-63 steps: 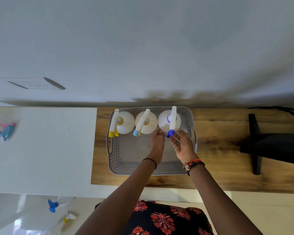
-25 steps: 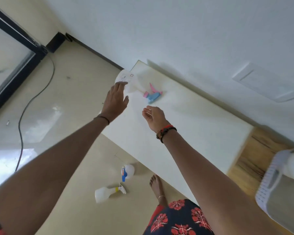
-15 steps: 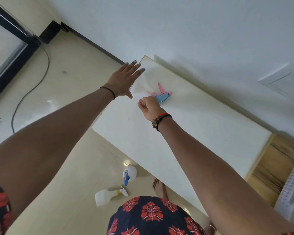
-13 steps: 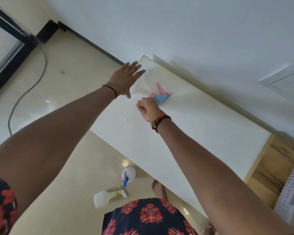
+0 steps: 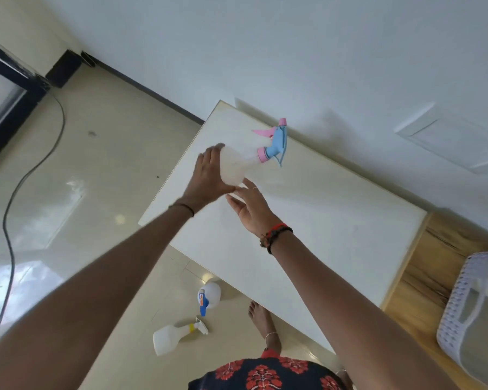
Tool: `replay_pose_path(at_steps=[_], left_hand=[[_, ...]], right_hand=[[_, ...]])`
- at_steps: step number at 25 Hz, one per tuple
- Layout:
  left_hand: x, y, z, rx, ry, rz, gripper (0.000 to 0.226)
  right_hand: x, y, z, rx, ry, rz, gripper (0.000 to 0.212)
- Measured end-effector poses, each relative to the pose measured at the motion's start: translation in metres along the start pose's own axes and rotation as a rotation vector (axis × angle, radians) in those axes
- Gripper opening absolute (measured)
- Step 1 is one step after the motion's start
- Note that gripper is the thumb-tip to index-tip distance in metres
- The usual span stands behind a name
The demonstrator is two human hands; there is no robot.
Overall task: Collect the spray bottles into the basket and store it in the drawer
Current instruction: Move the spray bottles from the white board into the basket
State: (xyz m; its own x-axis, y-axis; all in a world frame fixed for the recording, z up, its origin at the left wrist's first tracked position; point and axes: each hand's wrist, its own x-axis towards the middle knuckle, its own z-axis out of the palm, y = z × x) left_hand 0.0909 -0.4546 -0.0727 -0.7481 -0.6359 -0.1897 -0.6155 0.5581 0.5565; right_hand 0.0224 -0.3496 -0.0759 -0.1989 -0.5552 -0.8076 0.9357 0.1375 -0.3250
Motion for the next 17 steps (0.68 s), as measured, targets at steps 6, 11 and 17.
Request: replay_pose_path(at_steps=[6, 11, 17], left_hand=[[-0.067, 0.08, 0.036, -0.184, 0.088, 0.098, 0.093], [-0.115, 0.146, 0.063, -0.354, 0.017, 0.15, 0.09], [-0.176, 0.205, 0.096, -0.401, -0.176, 0.159, 0.085]], right_hand=[[-0.082, -0.012, -0.065, 0.012, -0.036, -0.131, 0.059], [-0.151, -0.033, -0.137, 0.06, 0.051, -0.205, 0.05], [-0.225, -0.057, -0.22, -0.069, 0.143, -0.258, 0.033]])
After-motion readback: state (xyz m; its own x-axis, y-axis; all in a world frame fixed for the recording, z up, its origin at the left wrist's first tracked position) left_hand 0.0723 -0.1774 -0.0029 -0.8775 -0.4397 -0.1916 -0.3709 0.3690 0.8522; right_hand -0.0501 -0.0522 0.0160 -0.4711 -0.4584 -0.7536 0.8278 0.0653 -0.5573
